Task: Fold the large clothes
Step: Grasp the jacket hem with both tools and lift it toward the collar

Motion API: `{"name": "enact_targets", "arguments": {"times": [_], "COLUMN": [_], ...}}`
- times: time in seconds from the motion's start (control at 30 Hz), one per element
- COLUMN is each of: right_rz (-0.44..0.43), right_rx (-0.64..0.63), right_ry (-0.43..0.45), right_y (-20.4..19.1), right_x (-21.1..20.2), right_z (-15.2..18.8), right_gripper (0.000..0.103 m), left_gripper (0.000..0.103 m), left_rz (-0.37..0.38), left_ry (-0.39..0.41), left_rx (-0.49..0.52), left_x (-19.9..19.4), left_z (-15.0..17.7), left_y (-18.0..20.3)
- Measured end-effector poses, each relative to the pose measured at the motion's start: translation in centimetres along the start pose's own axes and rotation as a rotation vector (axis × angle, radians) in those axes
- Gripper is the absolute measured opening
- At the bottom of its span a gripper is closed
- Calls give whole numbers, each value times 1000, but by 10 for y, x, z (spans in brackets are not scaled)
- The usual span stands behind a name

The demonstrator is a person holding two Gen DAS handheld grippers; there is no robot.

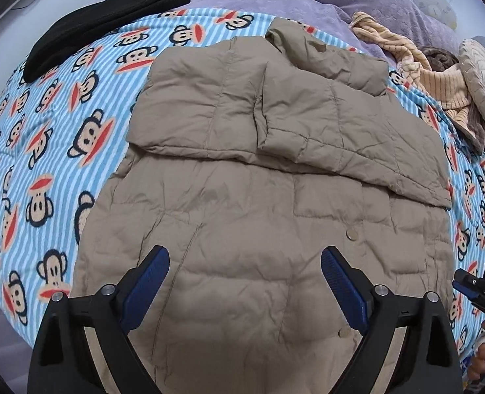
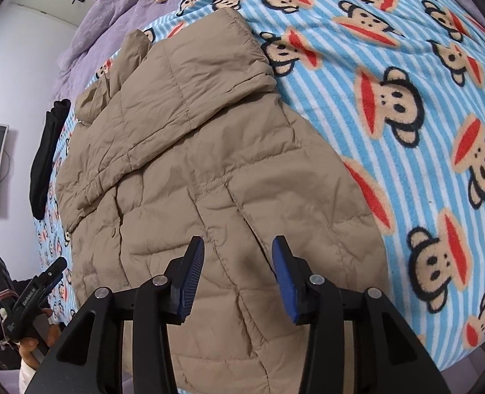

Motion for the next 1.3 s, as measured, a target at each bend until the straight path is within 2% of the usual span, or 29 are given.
{"name": "enact_targets", "arguments": {"times": [0.1, 0.13, 0.17, 0.3, 0.37, 0.53, 0.6, 0.7, 0.73, 0.9, 1.17, 1.3], "right_rz": [-8, -12, -17, -33, -45, -52, -60, -79, -82, -91, -39, -52], "right_rx": [-22, -27, -30, -32, -31, -27, -19, -1, 6, 35, 82, 140], "right_ry": [-10, -15, -19, -26, -24, -28, -22, 5, 11, 37, 47, 53], "right_y": [-8, -11, -14, -22, -27, -37, -41, -47, -48, -58, -61, -57], "right_x": [-5, -6, -7, -13, -16, -15, -15, -17, -17, -17, -10, -9], "right_z": [7, 9, 12, 22, 26, 41, 46, 51, 54, 70, 122, 143], "right_gripper": [56, 58, 60, 66, 75, 77, 84, 84, 88, 88, 88, 89], "left_gripper": [95, 96, 103, 103, 103, 103, 103, 103, 103, 103, 103, 103], "left_rz": [-19, -27, -35, -51, -52, -49, -54, -48, -46, -44, -39, -43], "left_ry": [-5, -10, -17, -36, -44, -63, -69, -88, -95, -105, -145, -146], "left_rx": [4, 9, 16, 39, 39, 39, 45, 48, 52, 91, 118, 127], "left_x": [-9, -12, -14, -23, -28, -35, -36, -36, -36, -39, -31, -32], "left_z": [13, 18, 23, 39, 45, 55, 58, 63, 66, 77, 102, 111], "left_y": [-2, -2, -3, -5, -7, -15, -20, -28, -31, -46, -78, -93]}}
Point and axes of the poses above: each gripper's, at about its wrist camera, not at the fingertips, and x roughly the way its jaws point, y to its right, z to its underside, the point moved 10 cm from there along x, roughly the way its jaws point, and after that the axes turned 9 degrees about -x, right-handed, at the moved point
